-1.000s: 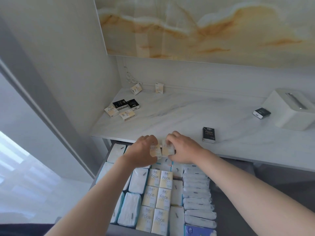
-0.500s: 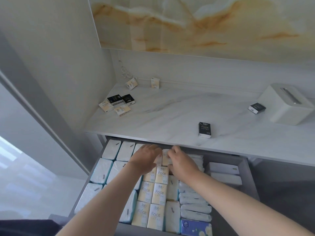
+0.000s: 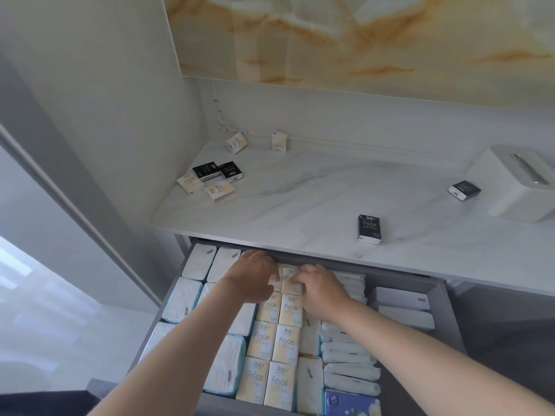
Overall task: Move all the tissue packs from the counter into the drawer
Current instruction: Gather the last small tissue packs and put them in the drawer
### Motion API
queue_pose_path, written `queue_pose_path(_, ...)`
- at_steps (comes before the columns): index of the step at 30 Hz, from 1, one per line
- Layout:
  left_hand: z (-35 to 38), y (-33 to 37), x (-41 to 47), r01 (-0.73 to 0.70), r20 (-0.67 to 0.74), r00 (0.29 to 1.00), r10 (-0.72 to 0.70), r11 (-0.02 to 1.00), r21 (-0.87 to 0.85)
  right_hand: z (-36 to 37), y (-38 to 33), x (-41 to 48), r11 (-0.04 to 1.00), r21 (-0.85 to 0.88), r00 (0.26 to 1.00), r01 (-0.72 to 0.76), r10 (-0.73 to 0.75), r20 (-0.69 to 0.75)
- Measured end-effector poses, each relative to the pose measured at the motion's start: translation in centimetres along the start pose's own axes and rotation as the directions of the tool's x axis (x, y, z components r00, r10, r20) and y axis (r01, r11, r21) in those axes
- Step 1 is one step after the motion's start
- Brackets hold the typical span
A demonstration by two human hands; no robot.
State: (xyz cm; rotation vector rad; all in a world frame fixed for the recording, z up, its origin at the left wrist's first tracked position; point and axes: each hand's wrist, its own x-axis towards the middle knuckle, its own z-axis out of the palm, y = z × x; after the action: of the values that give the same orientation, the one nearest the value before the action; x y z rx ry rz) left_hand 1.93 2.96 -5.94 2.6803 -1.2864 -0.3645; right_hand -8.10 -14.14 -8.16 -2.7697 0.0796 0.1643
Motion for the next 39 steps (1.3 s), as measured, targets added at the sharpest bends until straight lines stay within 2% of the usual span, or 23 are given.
queue_pose_path(4, -0.6, 0.2, -0.4, -0.004, -0.032, 0.999, 0.003, 1.0, -0.026, -1.5, -1.6, 0.1, 0.97, -0.203, 0.991, 0.132, -0.125, 0.046)
queue_pose_path(8, -3.0, -1.3, -0.8, 0.048, -0.111, 0.992, -0.059, 0.993, -0.104, -3.9, -4.3, 1.9, 0.994, -0.055, 0.995, 0.096, -0.098, -0.025)
queue_pose_path(11, -5.8, -3.6, -0.7, 0.14, -0.178, 0.97, -0.164, 0.98, -0.138, -5.6, -6.3, 4.7, 0.996, 0.046, 0.995, 0.071, -0.068, -0.067)
queue_pose_path(16, -8.4, -9.3, -0.1, 0.319, -0.332, 0.857, -0.394, 0.912, -0.258, -6.3, -9.2, 10.6, 0.993, 0.077, 0.991, 0.091, -0.083, -0.101)
queue_pose_path(18, -8.7, -11.5, 0.3, 0.416, -0.337, 0.805, -0.488, 0.87, -0.266, -6.2, -10.4, 12.9, 0.993, 0.016, 0.988, 0.121, -0.119, -0.094)
queue_pose_path(20, -8.7, -13.4, 0.5, 0.483, -0.32, 0.773, -0.548, 0.835, -0.263, -6.1, -11.4, 15.0, 0.978, -0.137, 0.986, 0.156, -0.162, -0.031)
queue_pose_path(24, -8.0, -15.7, 0.9, 0.494, -0.25, 0.807, -0.535, 0.844, -0.21, -6.3, -12.4, 18.4, 0.871, -0.444, 0.977, 0.212, -0.181, 0.111)
queue_pose_path(28, -7.7, -16.9, 1.9, 0.517, -0.121, 0.842, -0.525, 0.851, -0.096, -6.8, -12.0, 20.0, 0.816, -0.532, 0.971, 0.225, -0.141, 0.194)
queue_pose_path(33, -8.4, -17.2, 3.1, 0.51, -0.192, 0.844, -0.501, 0.86, -0.004, -6.9, -10.4, 20.0, 0.748, -0.613, 0.958, 0.256, -0.283, 0.054)
queue_pose_path(36, -8.9, -16.6, 3.6, 0.531, -0.251, 0.831, -0.497, 0.843, 0.089, -6.9, -8.9, 19.4, 0.831, -0.497, 0.958, 0.252, -0.286, 0.008)
queue_pose_path(39, -8.6, -16.0, 3.5, 0.503, -0.275, 0.819, -0.503, 0.861, -0.075, -7.3, -7.6, 18.2, 0.952, -0.225, 0.978, 0.209, -0.202, 0.054)
